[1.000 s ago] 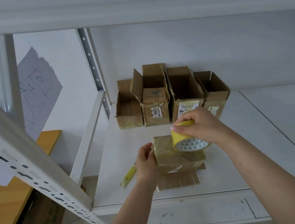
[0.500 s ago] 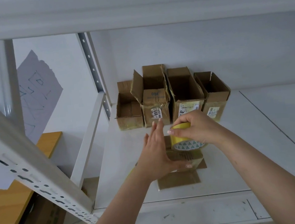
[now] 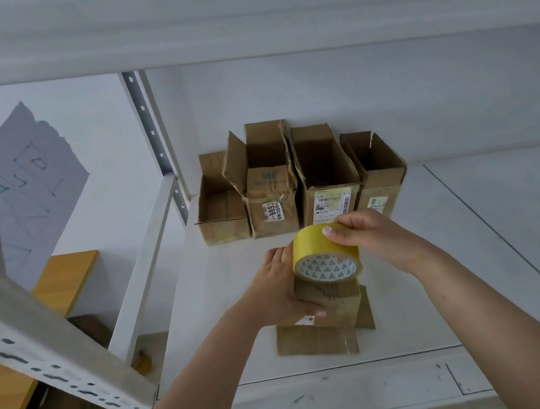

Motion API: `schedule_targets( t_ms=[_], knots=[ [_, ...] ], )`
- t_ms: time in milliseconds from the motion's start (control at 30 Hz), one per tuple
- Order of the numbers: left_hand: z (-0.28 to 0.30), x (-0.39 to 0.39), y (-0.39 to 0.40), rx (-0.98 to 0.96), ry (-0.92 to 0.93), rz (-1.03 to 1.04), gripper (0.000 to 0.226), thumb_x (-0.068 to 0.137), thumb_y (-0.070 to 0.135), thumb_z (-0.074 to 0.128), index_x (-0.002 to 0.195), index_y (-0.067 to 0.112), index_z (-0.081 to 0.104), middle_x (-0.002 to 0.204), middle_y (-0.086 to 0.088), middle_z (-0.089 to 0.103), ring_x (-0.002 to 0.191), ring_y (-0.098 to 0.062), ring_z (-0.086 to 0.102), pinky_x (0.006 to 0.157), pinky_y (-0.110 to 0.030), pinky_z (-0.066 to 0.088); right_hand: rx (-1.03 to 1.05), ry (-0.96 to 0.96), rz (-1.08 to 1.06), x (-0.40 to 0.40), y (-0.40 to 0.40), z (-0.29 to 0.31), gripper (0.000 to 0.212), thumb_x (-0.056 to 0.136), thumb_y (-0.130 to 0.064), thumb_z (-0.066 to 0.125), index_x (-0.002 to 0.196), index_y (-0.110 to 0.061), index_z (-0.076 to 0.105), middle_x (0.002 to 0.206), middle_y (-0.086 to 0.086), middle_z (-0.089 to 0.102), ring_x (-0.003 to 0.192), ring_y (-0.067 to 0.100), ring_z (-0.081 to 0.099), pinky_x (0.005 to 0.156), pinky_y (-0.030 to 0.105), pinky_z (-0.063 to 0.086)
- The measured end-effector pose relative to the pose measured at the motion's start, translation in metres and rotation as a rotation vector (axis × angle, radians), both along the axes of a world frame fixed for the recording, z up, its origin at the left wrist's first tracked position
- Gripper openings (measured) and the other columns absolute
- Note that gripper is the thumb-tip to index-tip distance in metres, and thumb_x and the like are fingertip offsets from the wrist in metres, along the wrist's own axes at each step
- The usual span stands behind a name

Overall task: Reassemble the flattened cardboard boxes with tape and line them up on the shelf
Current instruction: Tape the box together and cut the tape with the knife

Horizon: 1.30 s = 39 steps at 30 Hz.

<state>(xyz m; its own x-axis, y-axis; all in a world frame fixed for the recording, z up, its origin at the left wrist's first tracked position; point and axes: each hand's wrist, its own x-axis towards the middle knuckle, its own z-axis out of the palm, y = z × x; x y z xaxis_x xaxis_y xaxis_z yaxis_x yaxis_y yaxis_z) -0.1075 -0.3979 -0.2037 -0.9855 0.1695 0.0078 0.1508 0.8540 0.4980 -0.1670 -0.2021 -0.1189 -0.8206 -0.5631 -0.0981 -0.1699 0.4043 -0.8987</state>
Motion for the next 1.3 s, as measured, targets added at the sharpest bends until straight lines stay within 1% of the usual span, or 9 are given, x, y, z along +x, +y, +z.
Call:
schedule_targets(
  t_ms=[100,267,433,667,767,967,1067,1200,1300],
  knots=[
    [-0.001,0.0,0.003,-0.088,-0.001,-0.066,0.118,0.062,0.062,0.081,0.151,0.013,0.022,0.145,-0.001,0.032,0.135,-0.017,0.019,0.115,-0.027,0.018,-0.003,-0.036,0.004,0.001,0.002,-0.005,0.044,0.072,-0.06,0.064,0.069,-0.016,0.064,0.077,0.01,0.061,0.077,0.021,0.061,0.078,0.032,0.046],
    [-0.004,-0.001,0.009,-0.219,0.02,-0.072,0.119,0.065,0.069,0.075,0.151,0.009,0.02,0.149,-0.004,0.03,0.138,-0.023,0.022,0.117,-0.035,0.021,-0.047,-0.006,-0.049,0.003,0.007,-0.016,0.082,0.07,-0.066,0.061,0.095,0.011,0.06,0.087,0.023,0.059,0.082,0.026,0.059,0.079,0.033,0.046],
    [-0.002,0.002,0.01,-0.231,0.012,-0.062,0.119,0.065,0.071,0.073,0.152,0.011,0.018,0.15,-0.002,0.029,0.139,-0.022,0.021,0.117,-0.037,0.024,0.04,0.114,-0.083,0.002,-0.002,-0.013,0.065,0.079,-0.059,0.064,0.083,0.005,0.063,0.088,0.022,0.066,0.082,0.033,0.067,0.073,0.039,0.056],
    [-0.002,0.005,0.01,-0.264,0.029,-0.064,0.123,0.066,0.073,0.07,0.154,0.012,0.01,0.151,-0.002,0.027,0.139,-0.022,0.021,0.116,-0.039,0.026,0.199,0.293,-0.099,0.0,-0.009,-0.005,0.055,0.08,-0.055,0.068,0.063,-0.004,0.057,0.061,0.014,0.053,0.055,0.015,0.054,0.056,0.027,0.041],
    [-0.002,0.004,0.011,-0.262,0.013,-0.056,0.126,0.066,0.073,0.071,0.155,0.012,0.006,0.153,-0.002,0.025,0.141,-0.022,0.018,0.116,-0.038,0.025,0.302,0.347,-0.096,-0.004,0.002,-0.002,0.051,0.08,-0.054,0.07,0.052,-0.015,0.049,0.048,-0.003,0.04,0.043,0.007,0.042,0.049,0.025,0.034],
    [-0.004,0.003,0.011,-0.26,-0.002,-0.046,0.125,0.066,0.074,0.07,0.155,0.015,0.006,0.152,0.0,0.025,0.14,-0.021,0.018,0.114,-0.039,0.029,0.628,0.369,-0.137,-0.012,0.024,-0.002,0.052,0.077,-0.066,0.065,0.06,-0.016,0.064,0.051,-0.005,0.05,0.047,0.009,0.051,0.05,0.026,0.037],
    [-0.003,0.003,0.011,-0.261,-0.005,-0.052,0.124,0.067,0.073,0.07,0.155,0.015,0.005,0.152,-0.001,0.025,0.14,-0.021,0.018,0.113,-0.038,0.029,0.532,0.248,-0.095,-0.012,0.036,-0.005,0.058,0.076,-0.069,0.064,0.052,-0.018,0.05,0.046,-0.006,0.042,0.043,0.01,0.048,0.052,0.028,0.037],
    [-0.002,0.003,0.012,-0.253,-0.027,-0.049,0.126,0.066,0.073,0.071,0.156,0.016,0.003,0.152,-0.001,0.024,0.14,-0.02,0.016,0.113,-0.039,0.03,0.268,0.018,-0.152,-0.007,0.053,-0.006,0.056,0.064,-0.069,0.066,0.075,-0.015,0.074,0.071,0.003,0.072,0.069,0.018,0.071,0.075,0.036,0.056],
    [-0.001,0.003,0.012,-0.246,-0.025,-0.048,0.126,0.066,0.071,0.072,0.156,0.016,0.004,0.152,0.0,0.024,0.14,-0.02,0.016,0.112,-0.038,0.03,0.23,0.064,-0.167,-0.006,0.051,-0.011,0.061,0.064,-0.066,0.068,0.078,-0.007,0.073,0.071,0.011,0.07,0.071,0.026,0.071,0.068,0.034,0.054]
  ],
)
